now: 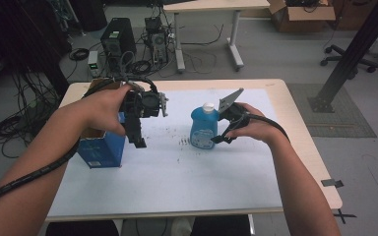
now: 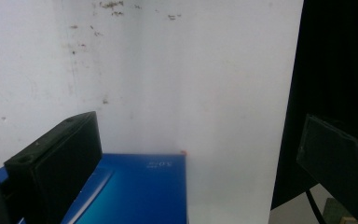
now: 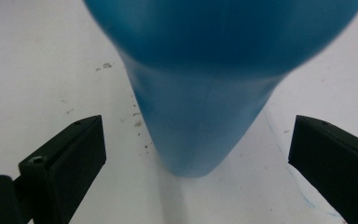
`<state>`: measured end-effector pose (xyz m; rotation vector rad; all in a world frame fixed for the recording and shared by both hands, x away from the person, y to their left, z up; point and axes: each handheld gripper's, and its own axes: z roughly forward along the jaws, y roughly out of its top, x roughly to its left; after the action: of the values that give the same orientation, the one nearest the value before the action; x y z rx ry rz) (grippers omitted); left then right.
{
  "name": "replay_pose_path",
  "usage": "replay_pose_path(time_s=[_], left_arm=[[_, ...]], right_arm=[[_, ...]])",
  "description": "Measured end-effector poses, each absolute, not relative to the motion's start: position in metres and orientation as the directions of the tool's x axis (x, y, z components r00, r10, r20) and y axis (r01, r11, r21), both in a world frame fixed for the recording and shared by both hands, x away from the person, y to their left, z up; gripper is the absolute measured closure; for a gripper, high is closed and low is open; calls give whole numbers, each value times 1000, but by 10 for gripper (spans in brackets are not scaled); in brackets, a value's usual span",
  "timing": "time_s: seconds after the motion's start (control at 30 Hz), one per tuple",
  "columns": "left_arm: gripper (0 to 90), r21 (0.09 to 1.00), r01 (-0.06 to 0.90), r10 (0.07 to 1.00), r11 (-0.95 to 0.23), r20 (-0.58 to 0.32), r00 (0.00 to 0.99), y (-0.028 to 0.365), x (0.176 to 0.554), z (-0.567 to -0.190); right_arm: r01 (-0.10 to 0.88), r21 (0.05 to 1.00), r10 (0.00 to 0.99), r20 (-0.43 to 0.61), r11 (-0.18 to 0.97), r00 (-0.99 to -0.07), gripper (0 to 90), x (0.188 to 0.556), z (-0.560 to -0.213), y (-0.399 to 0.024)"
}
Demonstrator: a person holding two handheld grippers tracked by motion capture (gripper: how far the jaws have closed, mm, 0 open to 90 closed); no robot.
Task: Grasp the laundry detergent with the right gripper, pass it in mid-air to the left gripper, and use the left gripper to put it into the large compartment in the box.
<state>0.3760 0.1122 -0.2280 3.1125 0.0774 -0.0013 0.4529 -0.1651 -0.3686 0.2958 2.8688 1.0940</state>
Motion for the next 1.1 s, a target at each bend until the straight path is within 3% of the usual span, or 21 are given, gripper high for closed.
replay_pose_path(time_s=[1.1], left_arm=[[2,41,60,60,-997,-1,998,119,373,-229]], right_arm=[[199,794,313,12,574,-950,44,449,-395,-153]])
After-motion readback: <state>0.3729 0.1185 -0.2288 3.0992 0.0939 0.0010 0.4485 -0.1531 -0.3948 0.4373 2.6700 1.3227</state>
